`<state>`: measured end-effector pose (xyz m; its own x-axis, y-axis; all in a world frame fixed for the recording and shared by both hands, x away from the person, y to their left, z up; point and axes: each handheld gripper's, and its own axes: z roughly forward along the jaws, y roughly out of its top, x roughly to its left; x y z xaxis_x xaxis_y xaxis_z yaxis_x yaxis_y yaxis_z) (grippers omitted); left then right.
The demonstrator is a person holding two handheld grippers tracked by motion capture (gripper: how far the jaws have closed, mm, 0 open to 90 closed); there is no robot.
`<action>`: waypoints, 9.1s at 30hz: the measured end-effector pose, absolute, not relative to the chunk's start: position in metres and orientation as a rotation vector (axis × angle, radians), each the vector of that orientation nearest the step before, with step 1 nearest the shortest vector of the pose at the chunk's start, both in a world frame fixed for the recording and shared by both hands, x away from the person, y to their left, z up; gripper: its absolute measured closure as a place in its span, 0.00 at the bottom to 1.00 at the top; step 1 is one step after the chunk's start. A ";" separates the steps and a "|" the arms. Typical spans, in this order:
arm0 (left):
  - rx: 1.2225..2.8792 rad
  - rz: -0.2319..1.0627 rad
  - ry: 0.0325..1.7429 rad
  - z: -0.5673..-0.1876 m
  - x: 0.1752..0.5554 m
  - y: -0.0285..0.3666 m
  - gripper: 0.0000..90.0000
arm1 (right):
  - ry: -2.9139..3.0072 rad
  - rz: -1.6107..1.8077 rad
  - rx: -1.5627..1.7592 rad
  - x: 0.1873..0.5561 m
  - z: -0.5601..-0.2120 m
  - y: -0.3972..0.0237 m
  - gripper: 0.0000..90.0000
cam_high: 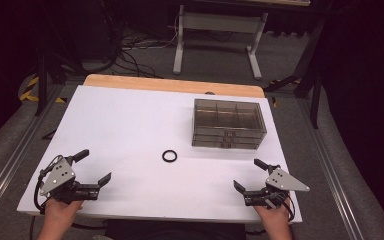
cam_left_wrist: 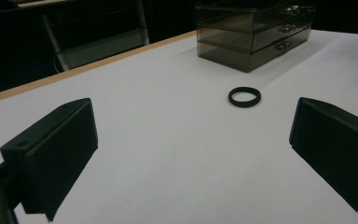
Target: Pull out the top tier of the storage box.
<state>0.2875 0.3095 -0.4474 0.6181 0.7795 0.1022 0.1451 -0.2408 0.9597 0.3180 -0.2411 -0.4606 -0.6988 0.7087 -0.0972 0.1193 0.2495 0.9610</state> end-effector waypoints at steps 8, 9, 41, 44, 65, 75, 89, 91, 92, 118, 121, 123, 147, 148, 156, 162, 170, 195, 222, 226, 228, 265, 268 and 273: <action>1.745 0.734 0.754 -0.447 0.287 0.307 0.02 | 2.001 1.469 0.748 0.318 -0.461 -0.242 0.01; 1.745 0.738 0.753 -0.447 0.287 0.307 0.02 | 2.004 1.468 0.748 0.318 -0.461 -0.241 0.01; 1.751 0.760 0.756 -0.448 0.287 0.307 0.02 | 2.039 1.442 0.731 0.329 -0.450 -0.229 0.01; 1.746 0.767 0.765 -0.448 0.287 0.307 0.02 | 2.040 1.433 0.727 0.332 -0.445 -0.226 0.01; 1.754 0.752 0.741 -0.448 0.293 0.303 0.02 | 2.069 1.411 0.695 0.347 -0.431 -0.207 0.01; 1.754 0.757 0.747 -0.448 0.293 0.303 0.02 | 2.078 1.374 0.649 0.347 -0.430 -0.205 0.01; 1.755 0.756 0.742 -0.448 0.293 0.302 0.02 | 2.088 1.172 0.519 0.346 -0.420 -0.199 0.02; 1.755 0.756 0.742 -0.448 0.293 0.302 0.02 | 2.079 1.127 0.491 0.346 -0.418 -0.198 0.04; 1.754 0.756 0.742 -0.448 0.293 0.302 0.02 | 2.078 1.108 0.483 0.346 -0.417 -0.198 0.05; 1.754 0.755 0.737 -0.448 0.292 0.302 0.02 | 1.905 0.686 0.276 0.341 -0.416 -0.181 0.27; 1.756 0.754 0.735 -0.448 0.292 0.302 0.02 | 1.896 0.643 0.261 0.341 -0.417 -0.179 0.30; 1.755 0.753 0.735 -0.448 0.292 0.302 0.02 | 1.883 0.617 0.257 0.341 -0.418 -0.178 0.31; 1.755 0.753 0.735 -0.448 0.292 0.302 0.02 | 1.752 0.335 0.110 0.345 -0.429 -0.170 0.40; 1.755 0.753 0.735 -0.448 0.292 0.302 0.02 | 1.749 0.329 0.105 0.345 -0.429 -0.170 0.41; 1.756 0.755 0.734 -0.448 0.292 0.302 0.02 | 1.714 0.286 0.080 0.347 -0.432 -0.170 0.44; 1.756 0.754 0.735 -0.448 0.292 0.302 0.02 | 1.702 0.254 0.048 0.349 -0.435 -0.169 0.47; 1.755 0.754 0.736 -0.448 0.292 0.302 0.02 | 1.675 0.200 -0.004 0.353 -0.441 -0.166 0.50; 1.761 0.756 0.732 -0.448 0.292 0.302 0.02 | 1.639 0.053 -0.088 0.370 -0.463 -0.158 0.57; 1.764 0.757 0.729 -0.448 0.292 0.302 0.02 | 1.626 0.014 -0.107 0.390 -0.478 -0.152 0.73; 1.762 0.758 0.733 -0.448 0.292 0.302 0.02 | 1.633 0.012 -0.103 0.392 -0.479 -0.152 0.76; 1.764 0.756 0.729 -0.448 0.292 0.302 0.02 | 1.629 0.007 -0.107 0.393 -0.480 -0.152 0.78; 1.763 0.757 0.729 -0.448 0.292 0.302 0.02 | 1.680 0.032 -0.085 0.370 -0.473 -0.155 0.89; 1.759 0.754 0.731 -0.448 0.292 0.302 0.02 | 1.676 0.032 -0.104 0.367 -0.472 -0.155 0.89; 1.764 0.758 0.728 -0.449 0.292 0.302 0.02 | 1.685 0.037 -0.100 0.362 -0.472 -0.154 0.89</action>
